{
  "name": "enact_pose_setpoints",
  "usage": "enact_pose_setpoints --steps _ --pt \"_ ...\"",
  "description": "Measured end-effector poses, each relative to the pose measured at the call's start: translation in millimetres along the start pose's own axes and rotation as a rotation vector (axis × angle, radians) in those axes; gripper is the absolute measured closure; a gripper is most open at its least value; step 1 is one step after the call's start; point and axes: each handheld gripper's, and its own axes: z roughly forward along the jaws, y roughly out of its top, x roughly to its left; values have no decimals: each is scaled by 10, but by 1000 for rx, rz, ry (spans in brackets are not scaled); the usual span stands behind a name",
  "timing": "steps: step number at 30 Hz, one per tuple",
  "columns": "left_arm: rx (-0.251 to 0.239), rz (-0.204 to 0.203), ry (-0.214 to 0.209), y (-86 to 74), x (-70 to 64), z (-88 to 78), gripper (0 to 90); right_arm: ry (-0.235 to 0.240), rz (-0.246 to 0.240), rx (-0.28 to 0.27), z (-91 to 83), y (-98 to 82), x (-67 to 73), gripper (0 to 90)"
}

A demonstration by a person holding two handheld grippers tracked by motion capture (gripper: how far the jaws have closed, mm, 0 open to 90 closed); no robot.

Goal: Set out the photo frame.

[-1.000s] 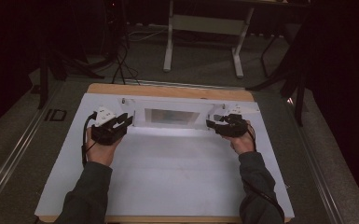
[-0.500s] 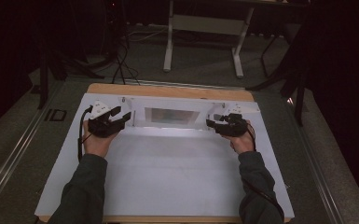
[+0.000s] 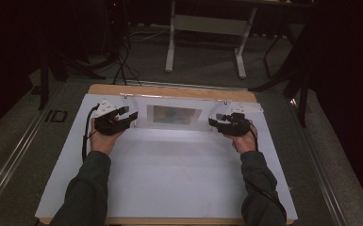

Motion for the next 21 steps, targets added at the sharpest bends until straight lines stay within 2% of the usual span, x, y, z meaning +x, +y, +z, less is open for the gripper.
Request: enact_pose_setpoints --steps 9,21 --pt "14 -5 -7 48 32 85 481 0 8 -13 32 15 -42 486" --pt "36 -24 36 128 38 160 489 -25 45 -26 85 45 -77 492"
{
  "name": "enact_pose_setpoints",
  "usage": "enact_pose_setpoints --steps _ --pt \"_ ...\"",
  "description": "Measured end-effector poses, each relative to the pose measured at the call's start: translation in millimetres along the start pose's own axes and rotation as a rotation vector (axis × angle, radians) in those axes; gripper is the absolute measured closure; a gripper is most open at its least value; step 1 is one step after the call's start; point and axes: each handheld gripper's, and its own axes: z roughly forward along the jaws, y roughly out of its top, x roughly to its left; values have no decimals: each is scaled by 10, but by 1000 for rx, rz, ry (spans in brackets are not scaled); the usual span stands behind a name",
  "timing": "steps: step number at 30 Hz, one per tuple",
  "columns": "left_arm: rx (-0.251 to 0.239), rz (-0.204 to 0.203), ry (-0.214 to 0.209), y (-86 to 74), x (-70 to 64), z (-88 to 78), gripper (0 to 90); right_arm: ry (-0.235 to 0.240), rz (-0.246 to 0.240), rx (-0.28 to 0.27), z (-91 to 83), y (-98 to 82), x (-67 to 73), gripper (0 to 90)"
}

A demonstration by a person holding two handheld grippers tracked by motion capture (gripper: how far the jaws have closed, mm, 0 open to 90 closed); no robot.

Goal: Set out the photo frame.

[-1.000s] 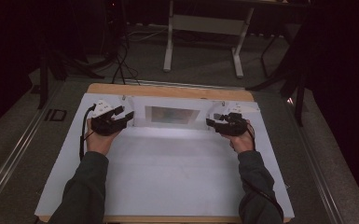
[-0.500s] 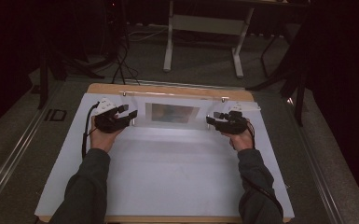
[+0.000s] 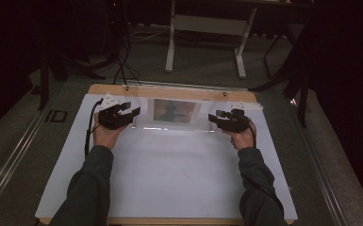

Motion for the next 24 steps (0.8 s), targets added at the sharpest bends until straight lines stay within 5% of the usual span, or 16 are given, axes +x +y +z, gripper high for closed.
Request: enact_pose_setpoints --steps 24 --pt "66 -48 46 121 -11 106 480 -65 31 6 56 42 23 498"
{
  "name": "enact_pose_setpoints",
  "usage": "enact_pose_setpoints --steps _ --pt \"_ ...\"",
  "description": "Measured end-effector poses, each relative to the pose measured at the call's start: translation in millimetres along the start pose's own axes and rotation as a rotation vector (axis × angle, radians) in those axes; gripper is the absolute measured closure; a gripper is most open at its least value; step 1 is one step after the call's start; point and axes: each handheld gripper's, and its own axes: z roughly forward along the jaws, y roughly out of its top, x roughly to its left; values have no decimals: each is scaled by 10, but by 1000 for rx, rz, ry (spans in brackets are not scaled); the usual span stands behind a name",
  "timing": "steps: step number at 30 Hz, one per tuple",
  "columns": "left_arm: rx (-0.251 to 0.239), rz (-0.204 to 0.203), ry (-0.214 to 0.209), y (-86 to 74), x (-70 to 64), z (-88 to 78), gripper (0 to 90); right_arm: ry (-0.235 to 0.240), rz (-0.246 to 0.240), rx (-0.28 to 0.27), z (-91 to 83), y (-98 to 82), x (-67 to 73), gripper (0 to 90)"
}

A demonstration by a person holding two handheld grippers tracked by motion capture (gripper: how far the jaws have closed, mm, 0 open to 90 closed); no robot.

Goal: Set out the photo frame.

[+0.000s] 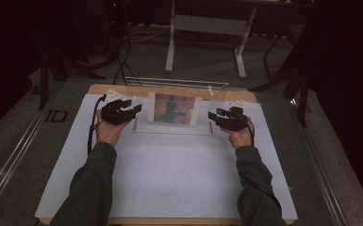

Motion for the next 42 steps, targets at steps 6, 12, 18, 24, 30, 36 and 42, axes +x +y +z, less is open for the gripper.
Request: enact_pose_setpoints --steps 6,12,18,24,30,36,42 --pt "6 -8 4 13 -12 10 477 -10 -4 -2 -5 -3 5 500" --pt "13 -5 1 19 -51 -6 479 -14 -8 -2 -43 -18 13 501" --pt "13 -6 1 -2 -76 -37 480 -13 -21 4 -78 -20 27 503" --pt "8 -6 2 -20 -100 -69 480 -11 -25 2 -103 -38 45 503" --pt "7 -8 1 -27 -112 -97 482 -9 -28 1 -123 -37 63 504" --pt "-2 -11 0 -55 -132 -130 486 -8 -27 -2 -142 -55 75 504" --pt "-6 -16 -1 -59 -145 -154 488 -4 -26 -5 -165 -59 88 504"
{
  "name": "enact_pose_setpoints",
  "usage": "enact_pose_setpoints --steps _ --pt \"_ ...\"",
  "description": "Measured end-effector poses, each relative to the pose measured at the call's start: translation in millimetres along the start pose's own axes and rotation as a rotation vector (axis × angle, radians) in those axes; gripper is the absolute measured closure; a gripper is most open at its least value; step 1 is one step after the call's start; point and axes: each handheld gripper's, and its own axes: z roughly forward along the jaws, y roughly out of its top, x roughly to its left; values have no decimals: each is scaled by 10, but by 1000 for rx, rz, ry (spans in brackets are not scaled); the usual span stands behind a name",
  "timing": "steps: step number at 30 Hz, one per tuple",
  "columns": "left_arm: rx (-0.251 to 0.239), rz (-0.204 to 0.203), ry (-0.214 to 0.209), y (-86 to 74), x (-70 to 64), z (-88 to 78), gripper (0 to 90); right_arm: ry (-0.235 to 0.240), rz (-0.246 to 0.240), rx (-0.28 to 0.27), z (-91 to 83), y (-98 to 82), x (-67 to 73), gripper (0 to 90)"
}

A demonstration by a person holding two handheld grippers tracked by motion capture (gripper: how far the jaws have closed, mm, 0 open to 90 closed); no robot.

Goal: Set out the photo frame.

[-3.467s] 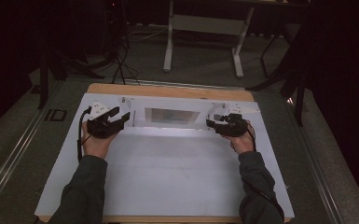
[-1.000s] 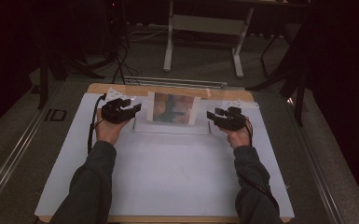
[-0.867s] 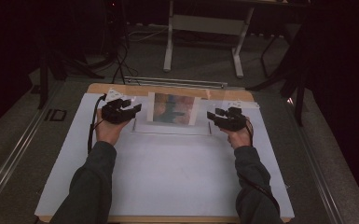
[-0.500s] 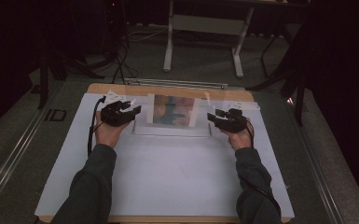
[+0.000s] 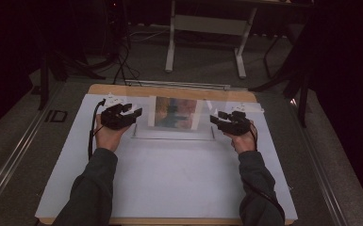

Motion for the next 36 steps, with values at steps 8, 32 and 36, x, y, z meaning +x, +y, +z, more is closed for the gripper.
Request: enact_pose_setpoints --steps 8,32,36 --pt "-4 0 0 -22 -23 -52 490 3 -1 -4 -29 -21 34 504" --pt "-6 8 -12 -104 -146 -167 492 -2 -5 -13 -193 -142 117 505" --pt "-8 5 -16 -133 -161 -192 491 -5 -12 -17 -223 -171 151 505"
